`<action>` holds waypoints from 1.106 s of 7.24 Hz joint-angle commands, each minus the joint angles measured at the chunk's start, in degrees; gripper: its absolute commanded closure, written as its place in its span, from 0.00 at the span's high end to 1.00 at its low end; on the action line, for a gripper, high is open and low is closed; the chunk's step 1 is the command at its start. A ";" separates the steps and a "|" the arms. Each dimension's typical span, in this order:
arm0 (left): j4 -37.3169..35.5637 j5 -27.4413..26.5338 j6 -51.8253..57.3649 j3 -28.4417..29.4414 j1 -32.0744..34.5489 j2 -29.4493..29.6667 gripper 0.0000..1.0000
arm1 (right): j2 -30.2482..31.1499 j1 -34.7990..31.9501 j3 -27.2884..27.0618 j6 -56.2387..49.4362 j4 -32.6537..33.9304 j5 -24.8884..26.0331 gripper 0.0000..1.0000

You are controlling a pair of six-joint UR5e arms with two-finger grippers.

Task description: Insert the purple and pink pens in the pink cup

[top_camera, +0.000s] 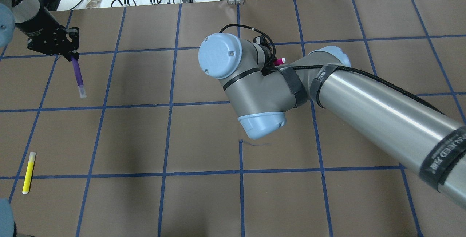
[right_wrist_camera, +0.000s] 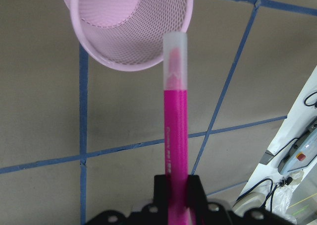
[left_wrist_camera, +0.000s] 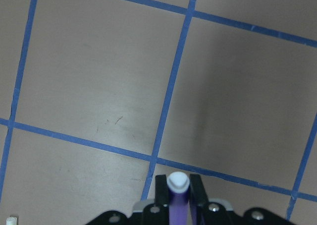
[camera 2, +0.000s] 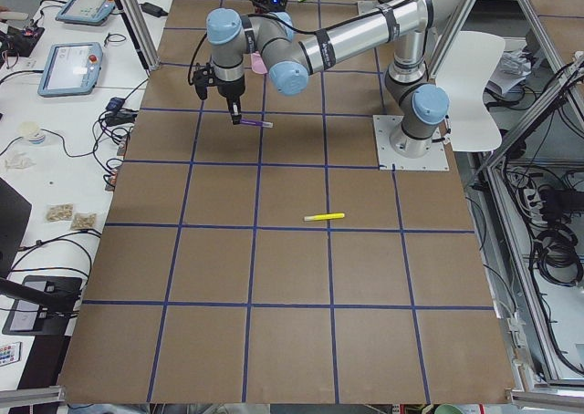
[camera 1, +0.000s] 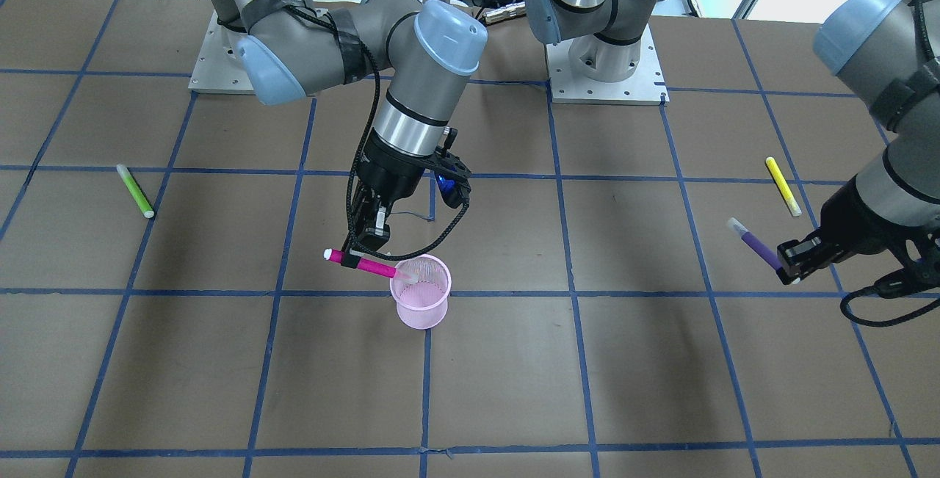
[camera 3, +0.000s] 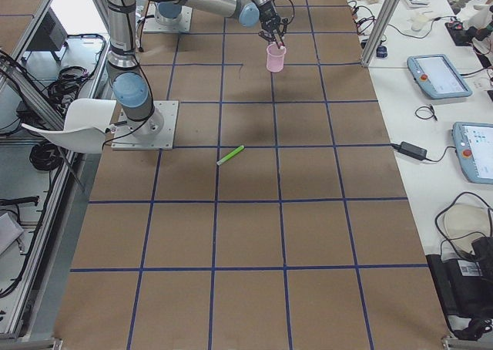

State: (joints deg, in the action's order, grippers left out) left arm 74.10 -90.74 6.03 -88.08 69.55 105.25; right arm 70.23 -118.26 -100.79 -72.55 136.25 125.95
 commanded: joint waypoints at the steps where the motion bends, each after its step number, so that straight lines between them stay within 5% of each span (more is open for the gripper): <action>1: -0.10 0.03 0.04 0.10 0.06 -0.22 0.00 | -3.16 -2.15 1.12 0.04 -0.19 3.31 0.00; 8: -0.54 0.12 -0.05 -0.34 0.50 -0.31 0.00 | -7.39 -6.11 2.35 -3.21 -1.08 7.29 0.00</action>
State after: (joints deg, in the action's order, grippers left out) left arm 73.65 -90.69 6.01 -88.34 70.05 104.75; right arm 63.45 -124.30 -98.64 -75.59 134.71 133.28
